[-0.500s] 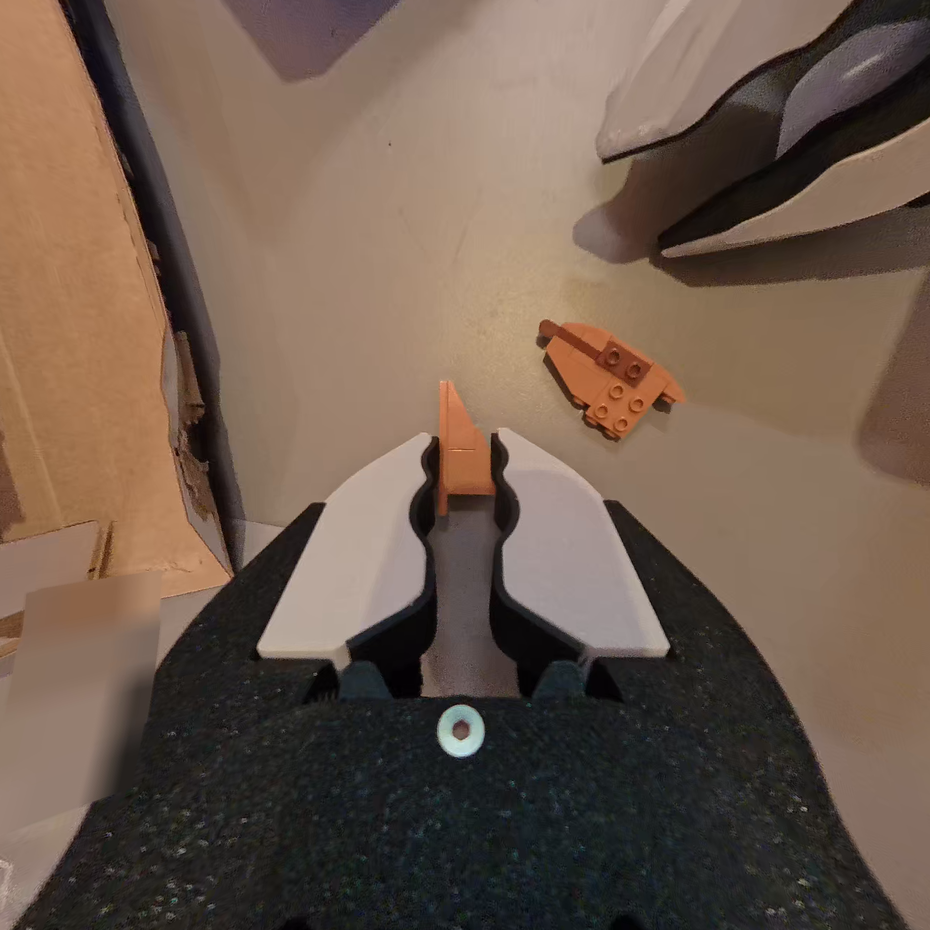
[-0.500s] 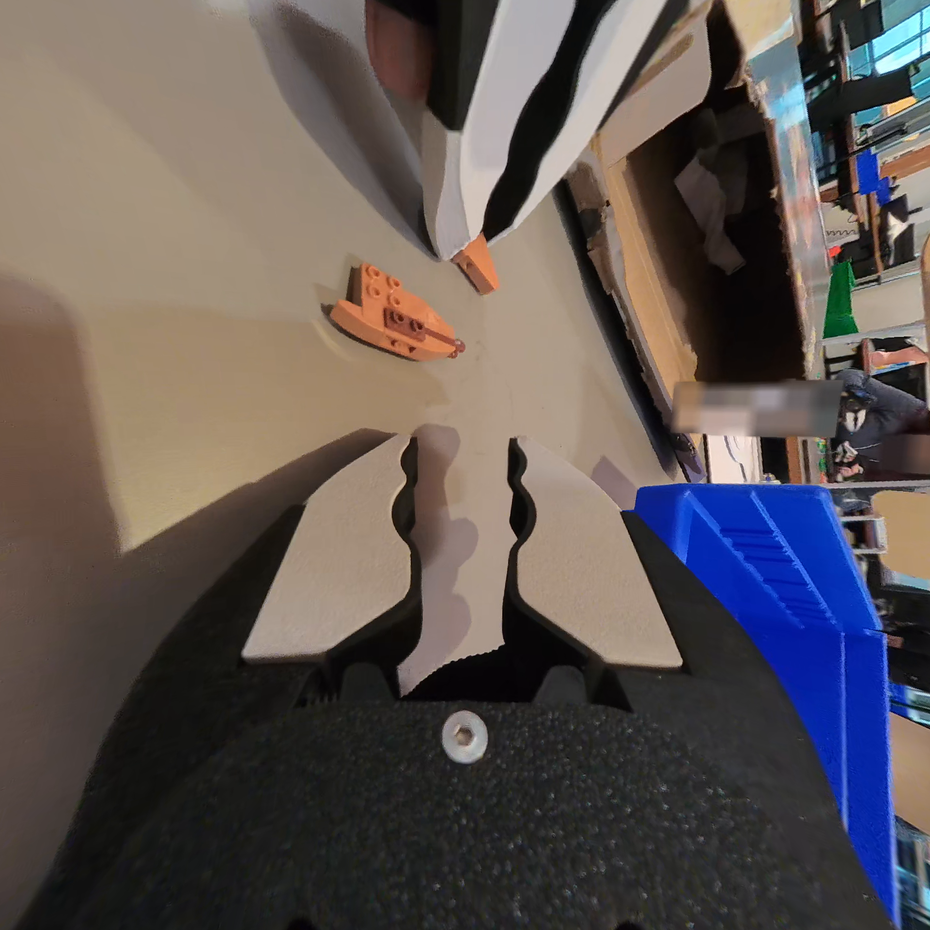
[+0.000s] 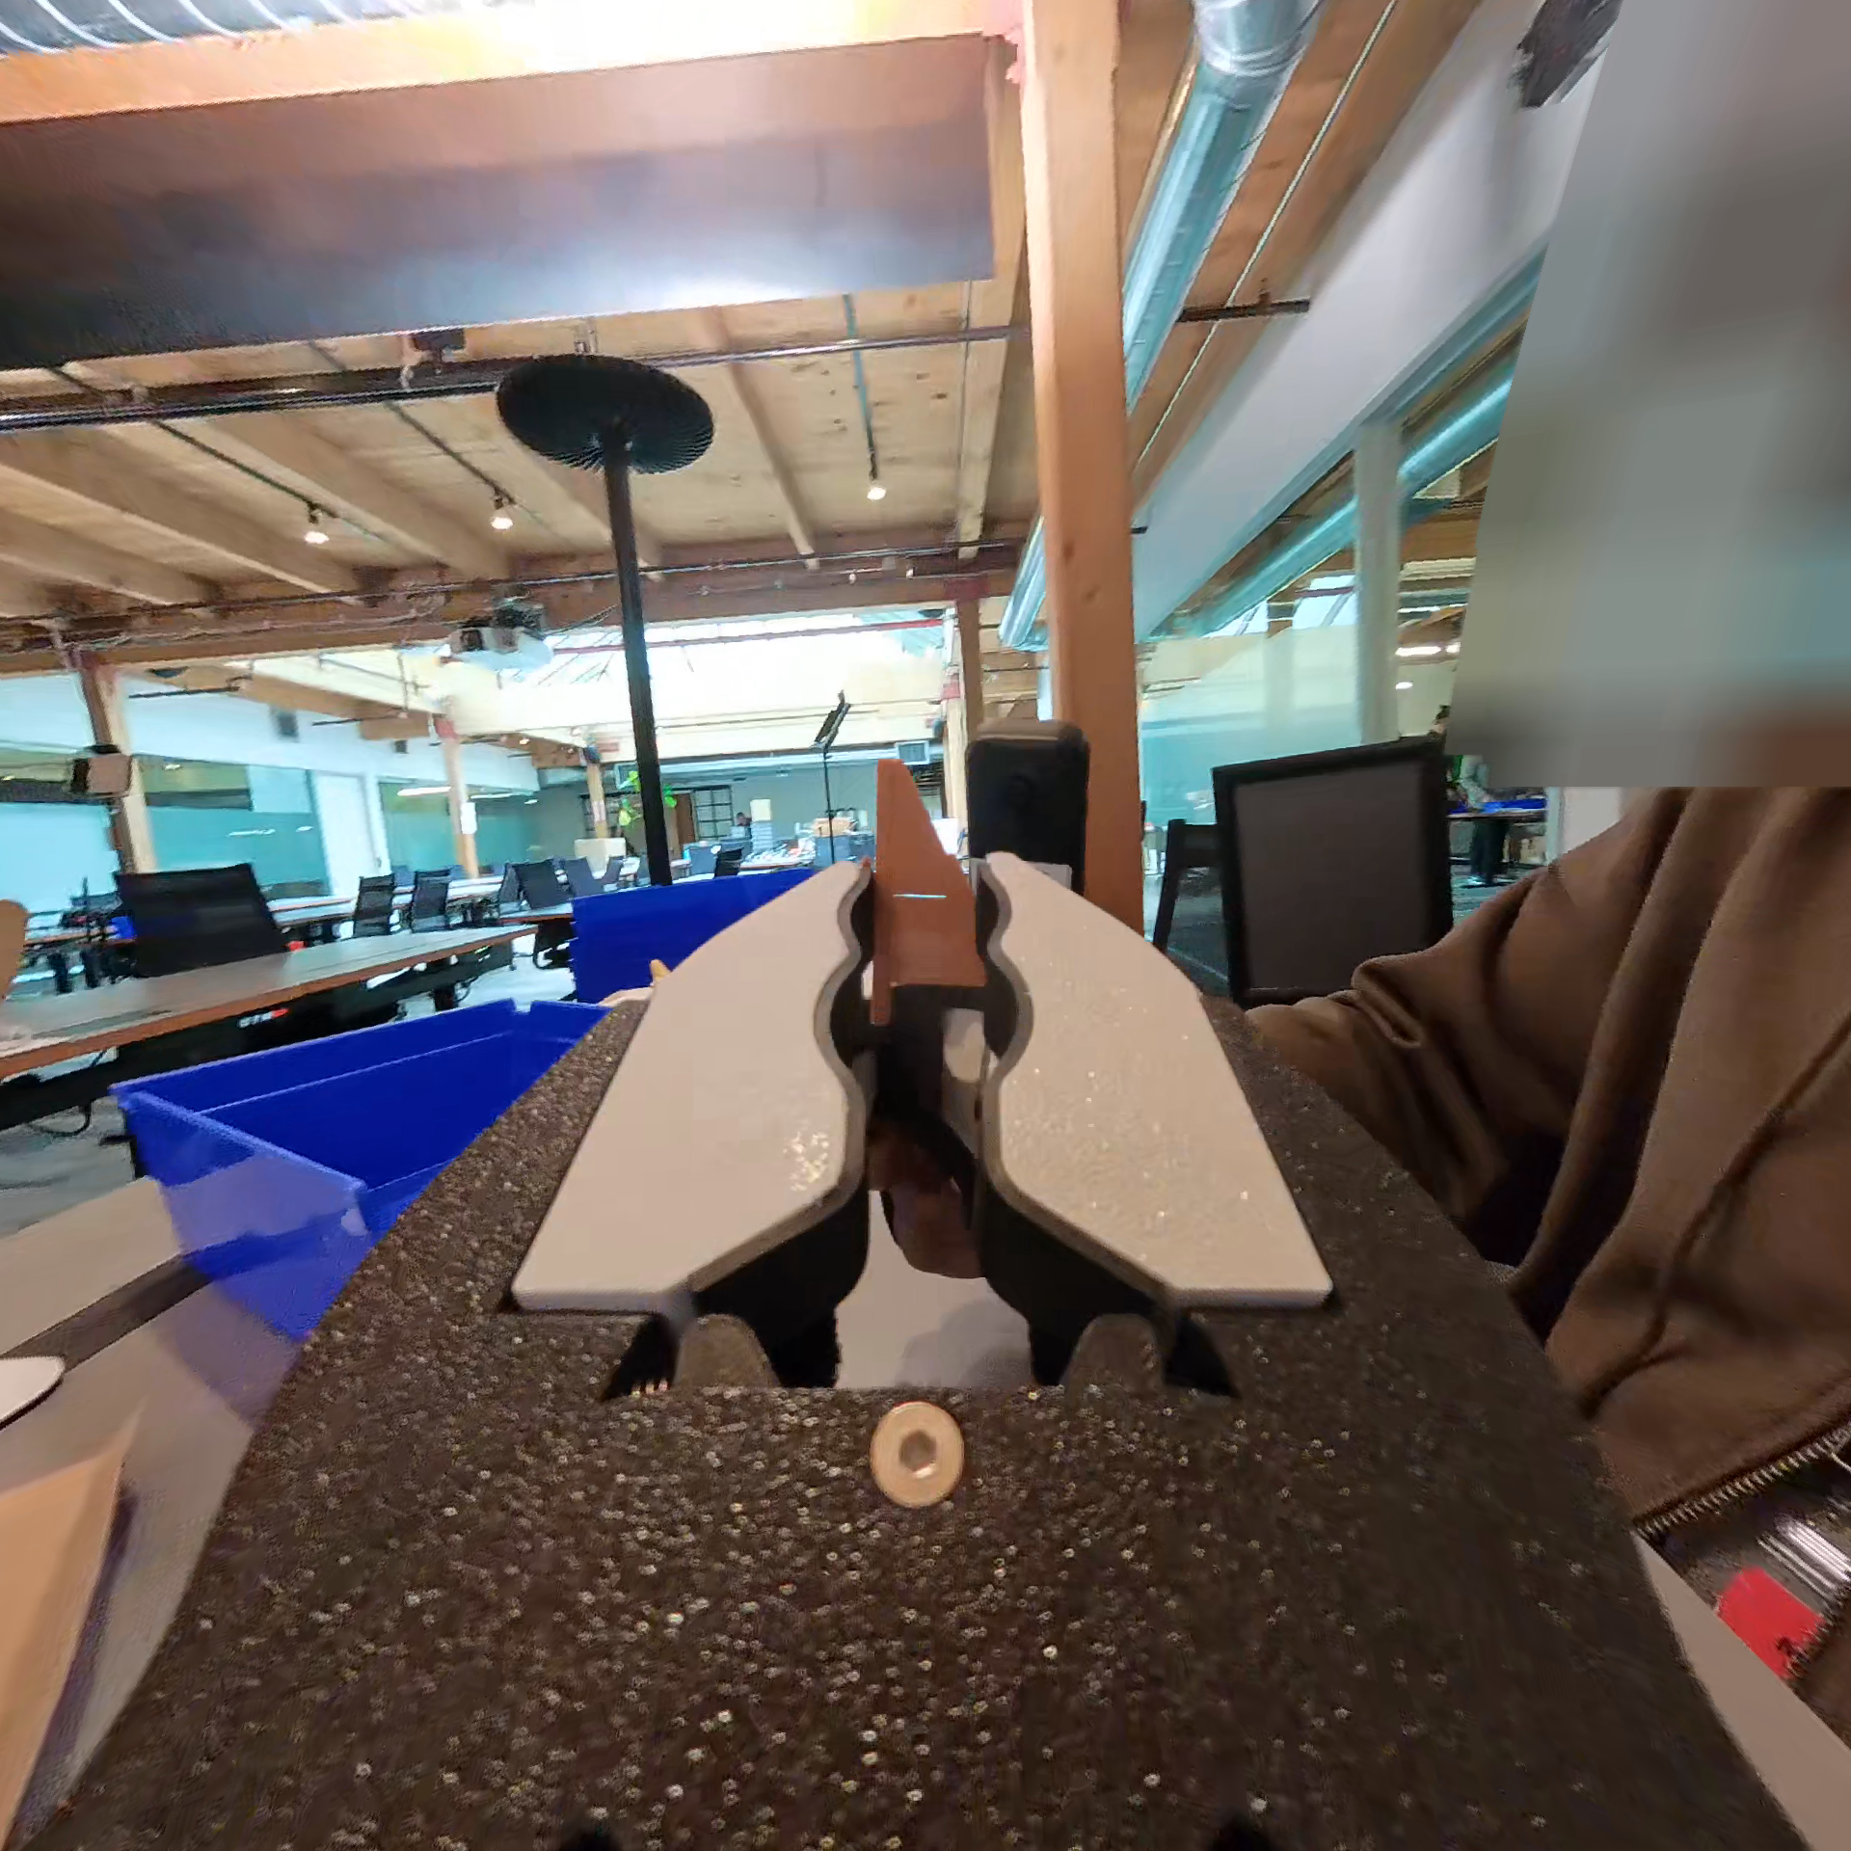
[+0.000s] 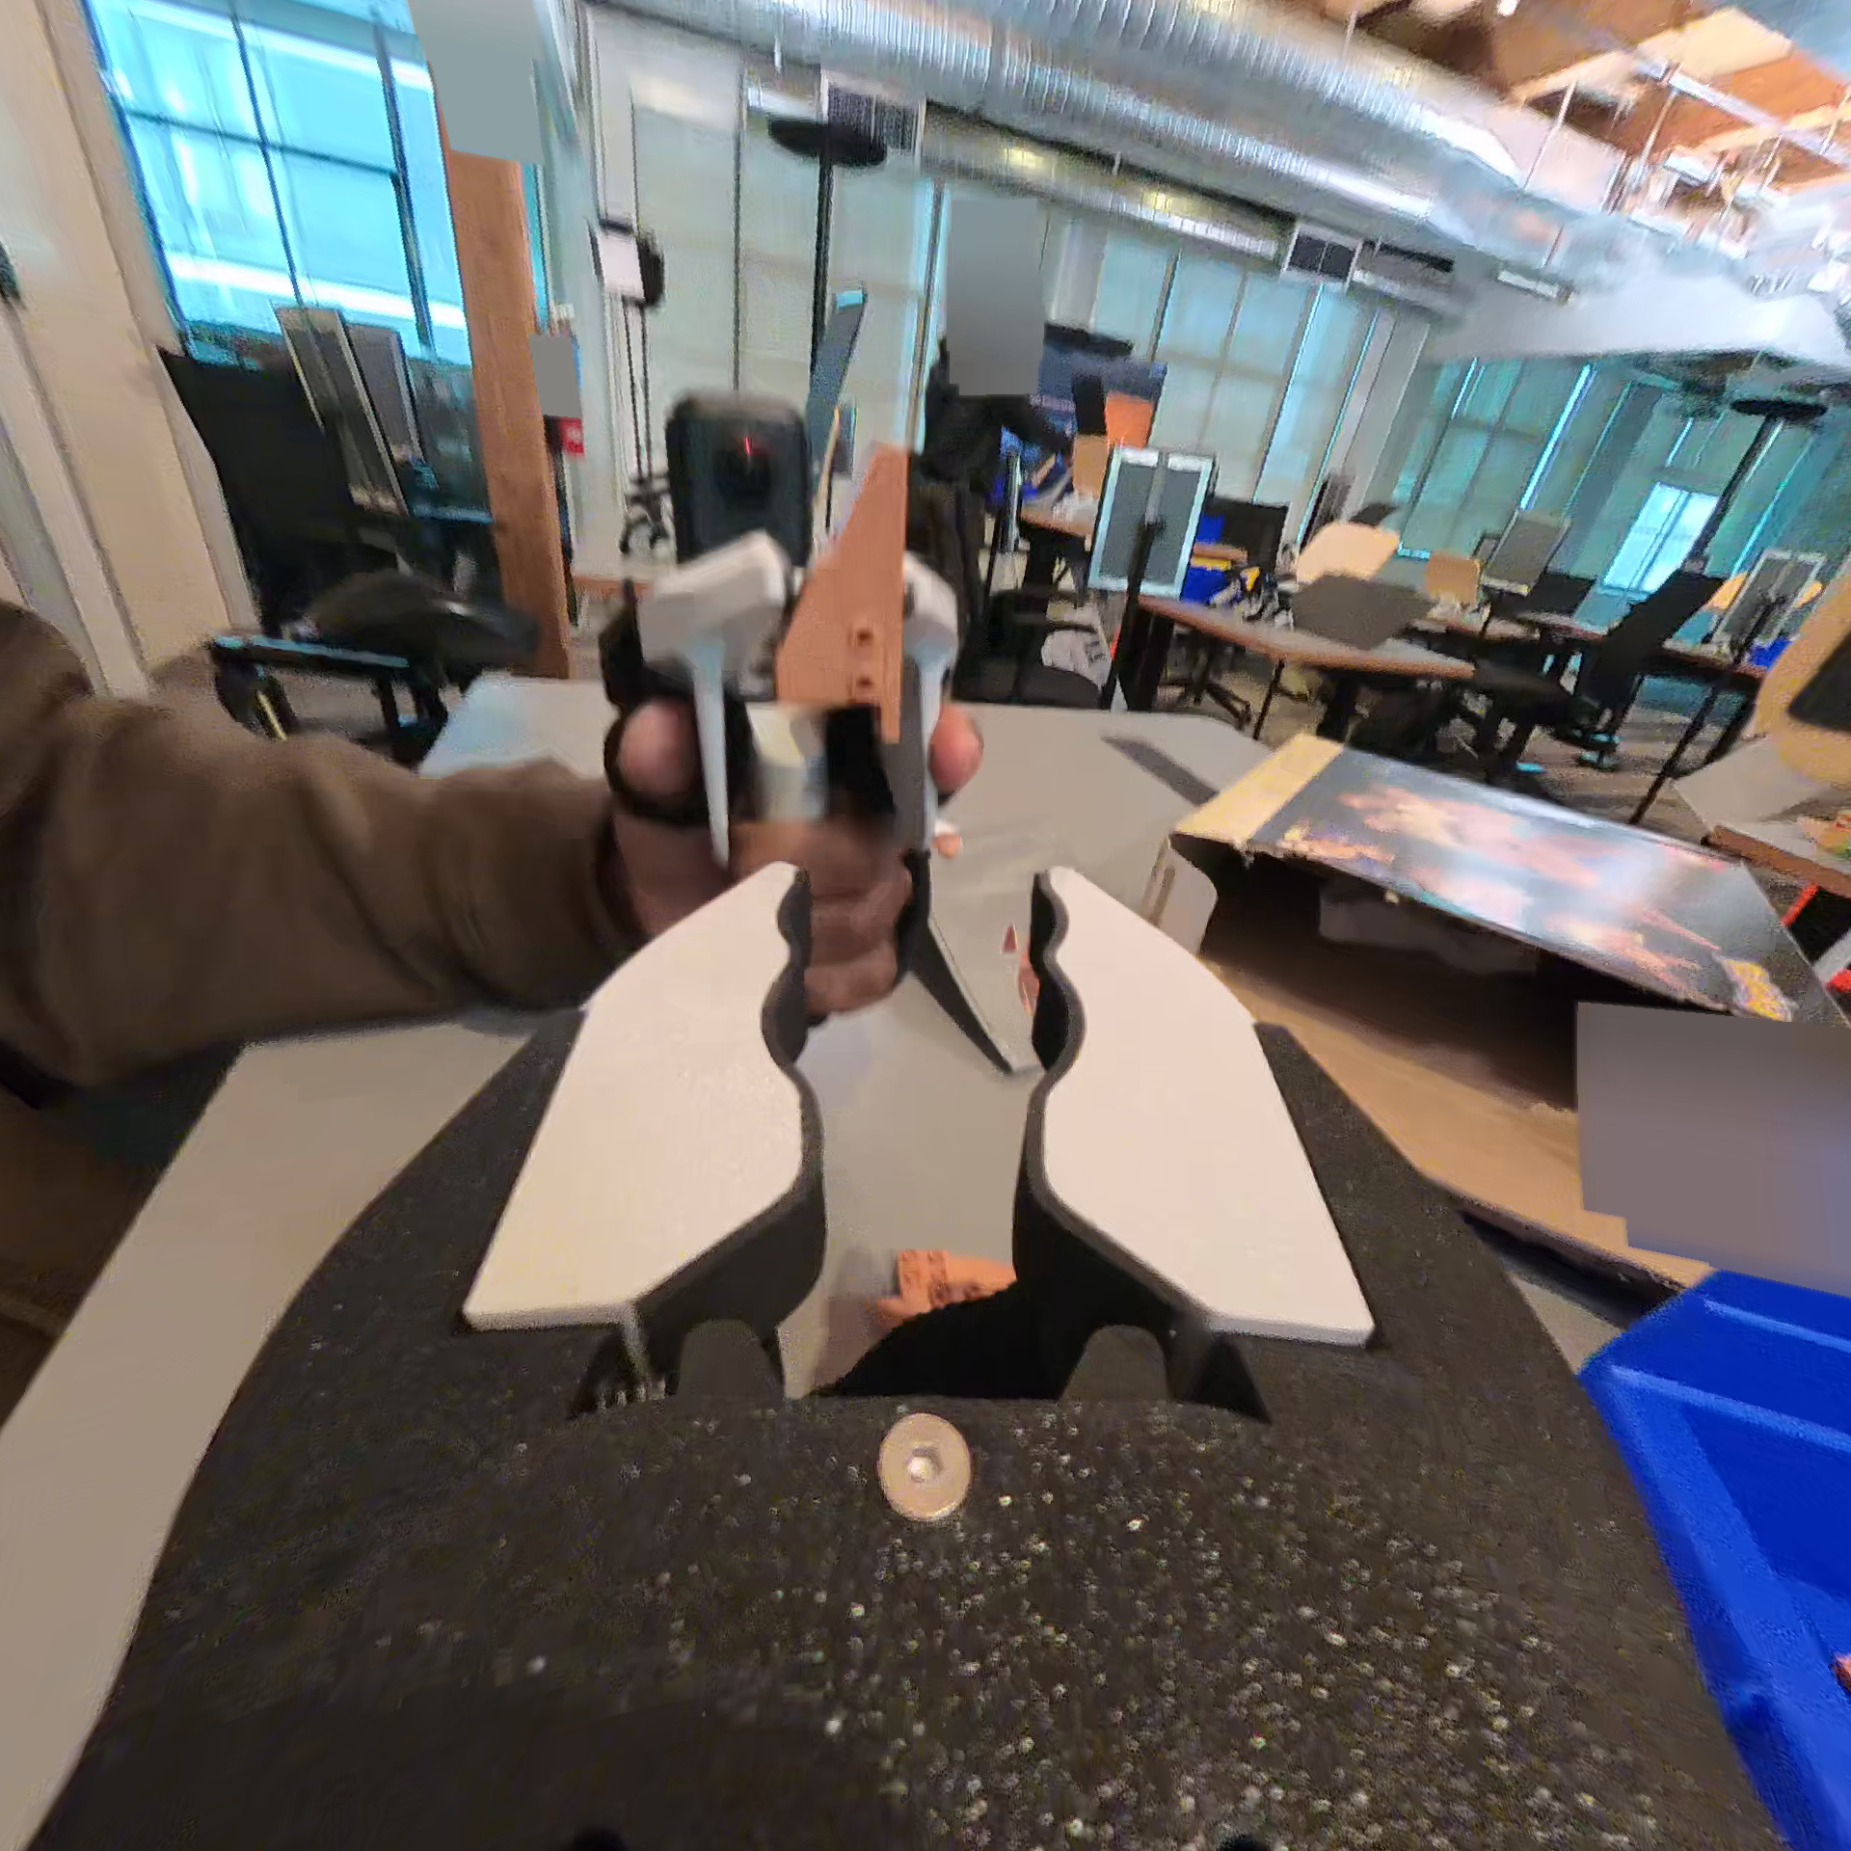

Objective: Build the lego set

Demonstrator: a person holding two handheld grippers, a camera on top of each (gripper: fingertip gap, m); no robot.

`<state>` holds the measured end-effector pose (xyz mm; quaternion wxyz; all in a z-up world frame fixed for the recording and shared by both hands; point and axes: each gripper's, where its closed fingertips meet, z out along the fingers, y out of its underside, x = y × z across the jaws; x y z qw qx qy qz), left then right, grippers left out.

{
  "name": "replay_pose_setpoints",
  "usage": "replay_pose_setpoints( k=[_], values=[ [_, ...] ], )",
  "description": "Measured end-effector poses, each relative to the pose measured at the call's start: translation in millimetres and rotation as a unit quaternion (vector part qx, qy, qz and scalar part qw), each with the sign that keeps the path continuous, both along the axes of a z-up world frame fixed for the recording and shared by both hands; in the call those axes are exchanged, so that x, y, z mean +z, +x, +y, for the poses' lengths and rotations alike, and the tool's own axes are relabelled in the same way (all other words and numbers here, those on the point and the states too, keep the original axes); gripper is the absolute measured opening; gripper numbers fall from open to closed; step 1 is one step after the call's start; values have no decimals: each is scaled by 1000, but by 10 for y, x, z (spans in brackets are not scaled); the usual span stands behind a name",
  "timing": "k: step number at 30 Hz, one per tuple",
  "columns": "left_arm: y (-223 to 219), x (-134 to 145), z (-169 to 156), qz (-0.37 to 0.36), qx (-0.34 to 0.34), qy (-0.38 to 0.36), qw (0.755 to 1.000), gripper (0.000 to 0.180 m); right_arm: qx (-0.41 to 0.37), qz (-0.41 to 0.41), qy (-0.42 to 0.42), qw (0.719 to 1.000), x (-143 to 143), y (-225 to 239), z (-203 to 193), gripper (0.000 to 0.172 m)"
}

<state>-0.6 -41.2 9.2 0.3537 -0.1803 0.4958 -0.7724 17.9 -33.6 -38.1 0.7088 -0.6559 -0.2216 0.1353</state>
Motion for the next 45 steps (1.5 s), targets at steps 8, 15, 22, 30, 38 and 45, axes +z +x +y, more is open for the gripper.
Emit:
replay_pose_setpoints(
  k=[8,15,22,30,38,45],
  values=[
    [17,-114,-238,-16,-25,27,999,19,40,17,10,999,76,-197,-79,40],
    [37,-147,-252,-13,-22,32,999,19,44,3,29,999,112,-241,-130,23],
    [206,-229,-85,62,38,48,996,29,-43,-76,40,995,75,-2,-64,23],
    [397,-484,-60,183,71,89,976,34,-201,-355,34,912,-214,307,85,23],
    [541,-725,175,259,136,98,951,8,-141,-470,2,871,-576,335,96,39],
    [532,-711,392,278,147,52,948,8,74,-468,-131,871,-1290,357,36,49]
  ],
)
